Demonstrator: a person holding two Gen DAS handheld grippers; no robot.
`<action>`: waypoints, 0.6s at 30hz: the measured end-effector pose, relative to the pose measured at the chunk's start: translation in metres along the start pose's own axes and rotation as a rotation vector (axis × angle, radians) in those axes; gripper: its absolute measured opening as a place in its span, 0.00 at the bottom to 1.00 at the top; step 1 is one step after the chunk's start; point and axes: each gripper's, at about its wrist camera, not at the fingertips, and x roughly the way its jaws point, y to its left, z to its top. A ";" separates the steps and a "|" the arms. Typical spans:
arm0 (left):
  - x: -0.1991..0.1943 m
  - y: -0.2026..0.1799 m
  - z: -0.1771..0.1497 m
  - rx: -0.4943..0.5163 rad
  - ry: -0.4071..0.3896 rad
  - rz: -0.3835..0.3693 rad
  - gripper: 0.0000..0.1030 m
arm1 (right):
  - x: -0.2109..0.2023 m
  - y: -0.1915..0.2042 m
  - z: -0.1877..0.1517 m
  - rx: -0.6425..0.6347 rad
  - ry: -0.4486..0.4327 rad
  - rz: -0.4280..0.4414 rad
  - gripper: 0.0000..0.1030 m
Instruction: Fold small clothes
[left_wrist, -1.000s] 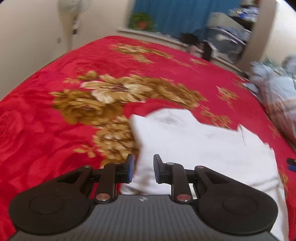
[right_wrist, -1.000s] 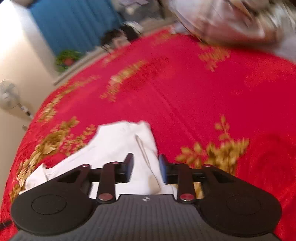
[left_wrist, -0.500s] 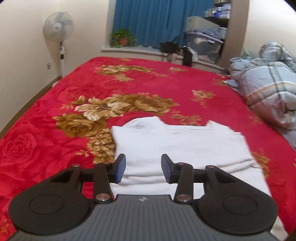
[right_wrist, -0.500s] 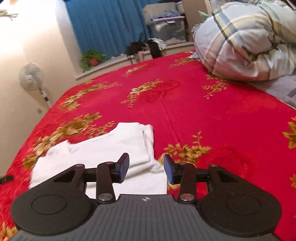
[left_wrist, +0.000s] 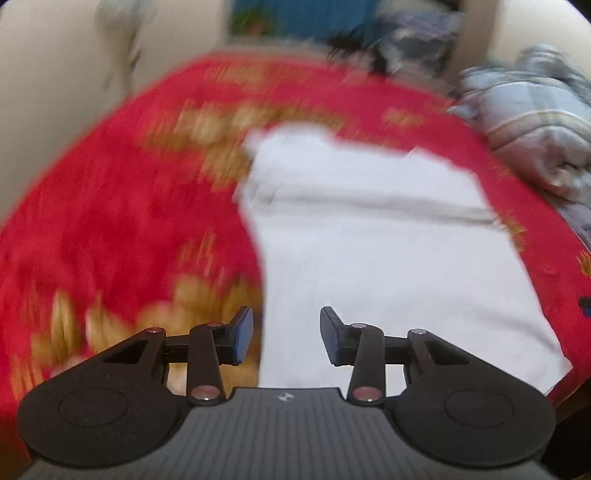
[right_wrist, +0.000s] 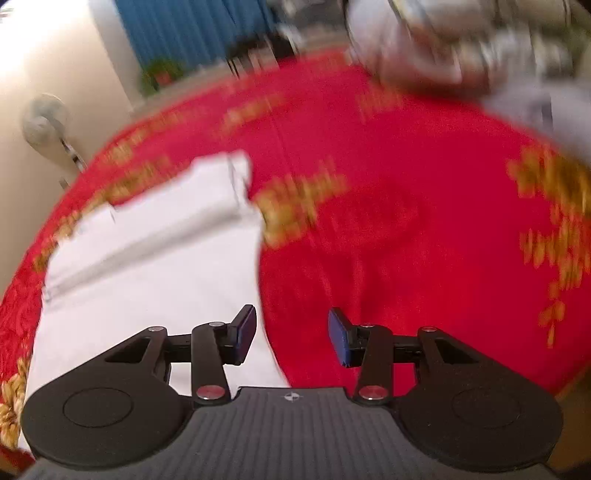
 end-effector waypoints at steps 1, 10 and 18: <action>0.008 0.012 -0.002 -0.069 0.049 -0.032 0.43 | 0.004 -0.003 -0.002 0.011 0.024 0.008 0.44; 0.028 0.041 -0.020 -0.187 0.219 -0.062 0.43 | 0.037 -0.012 -0.014 0.085 0.190 0.028 0.44; 0.037 0.047 -0.035 -0.180 0.307 -0.037 0.43 | 0.055 0.000 -0.027 -0.002 0.279 0.018 0.45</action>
